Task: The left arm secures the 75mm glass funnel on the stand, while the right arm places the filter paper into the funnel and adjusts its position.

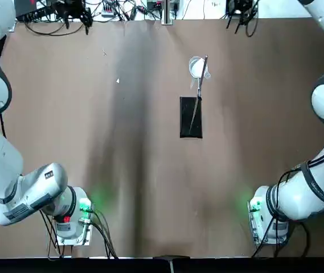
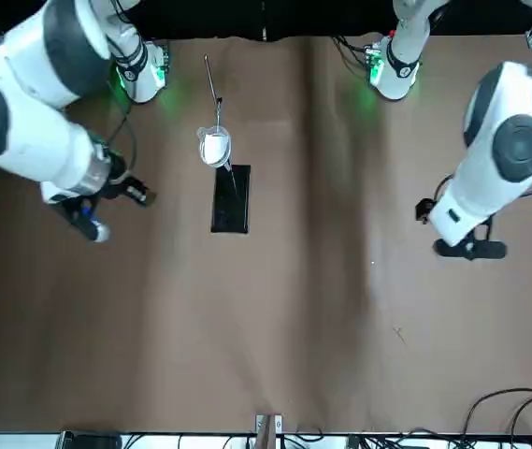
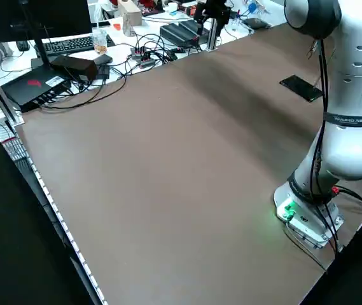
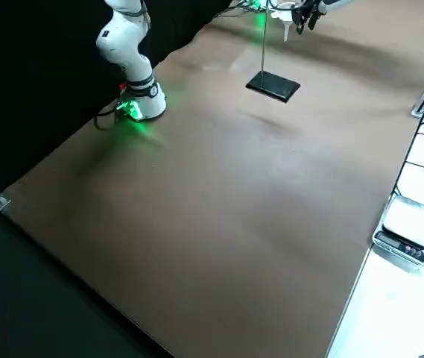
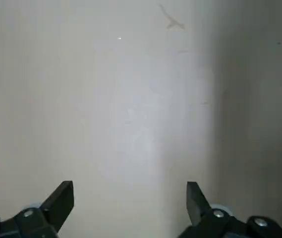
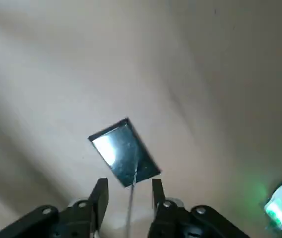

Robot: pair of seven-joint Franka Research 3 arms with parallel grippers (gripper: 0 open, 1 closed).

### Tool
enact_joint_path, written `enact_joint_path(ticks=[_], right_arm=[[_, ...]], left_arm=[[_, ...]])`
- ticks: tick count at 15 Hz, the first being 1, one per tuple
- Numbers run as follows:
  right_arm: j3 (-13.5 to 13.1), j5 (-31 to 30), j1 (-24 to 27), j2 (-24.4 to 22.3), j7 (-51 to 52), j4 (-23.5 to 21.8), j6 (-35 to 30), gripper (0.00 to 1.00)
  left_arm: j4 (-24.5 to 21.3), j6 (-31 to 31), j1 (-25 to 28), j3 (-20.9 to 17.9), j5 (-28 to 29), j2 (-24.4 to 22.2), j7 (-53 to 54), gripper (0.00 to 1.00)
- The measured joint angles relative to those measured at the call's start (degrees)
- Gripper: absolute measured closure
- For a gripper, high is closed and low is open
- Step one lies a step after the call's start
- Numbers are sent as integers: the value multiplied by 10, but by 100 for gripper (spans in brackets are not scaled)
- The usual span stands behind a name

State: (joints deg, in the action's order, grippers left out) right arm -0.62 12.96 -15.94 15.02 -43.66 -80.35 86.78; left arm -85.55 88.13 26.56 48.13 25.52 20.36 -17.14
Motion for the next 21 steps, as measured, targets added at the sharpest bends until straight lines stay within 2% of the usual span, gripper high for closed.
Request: enact_joint_path(ticks=[4,5,8,9,10,12,14,15,17,18,19,20,21], right_arm=[[-1,-16,57,-23,146,2,-11,51],[-1,-24,70,-28,188,2,-20,45],[-1,-33,113,-38,284,2,-42,43],[-1,-37,126,-41,312,2,-45,43],[-1,-46,136,-45,336,2,-47,43],[-1,-66,142,-54,358,0,-51,42],[3,-78,140,-60,361,-6,-51,39],[5,-81,140,-65,362,-11,-49,34],[8,-84,139,-87,362,-35,-39,34],[8,-87,139,-105,362,-56,-29,34],[7,-90,139,-125,362,-79,-15,34],[7,-94,139,-165,362,-123,4,34],[7,-95,140,-178,362,-138,9,33]], left_arm=[[0,-5,20,12,0,-14,7,0],[0,-5,18,13,0,-14,6,0],[0,-5,12,12,0,-14,4,0],[0,-5,2,1,0,-15,4,0],[0,-3,-21,-29,0,-17,4,0],[8,11,-92,-128,-36,-22,4,0],[19,25,-166,-239,-107,-37,6,0],[23,28,-202,-295,-147,-50,8,0],[25,27,-263,-395,-216,-85,15,0],[22,24,-277,-422,-235,-105,17,0],[14,20,-282,-434,-243,-128,23,0],[-22,13,-281,-439,-249,-177,49,0],[-43,12,-281,-439,-250,-199,60,0]])
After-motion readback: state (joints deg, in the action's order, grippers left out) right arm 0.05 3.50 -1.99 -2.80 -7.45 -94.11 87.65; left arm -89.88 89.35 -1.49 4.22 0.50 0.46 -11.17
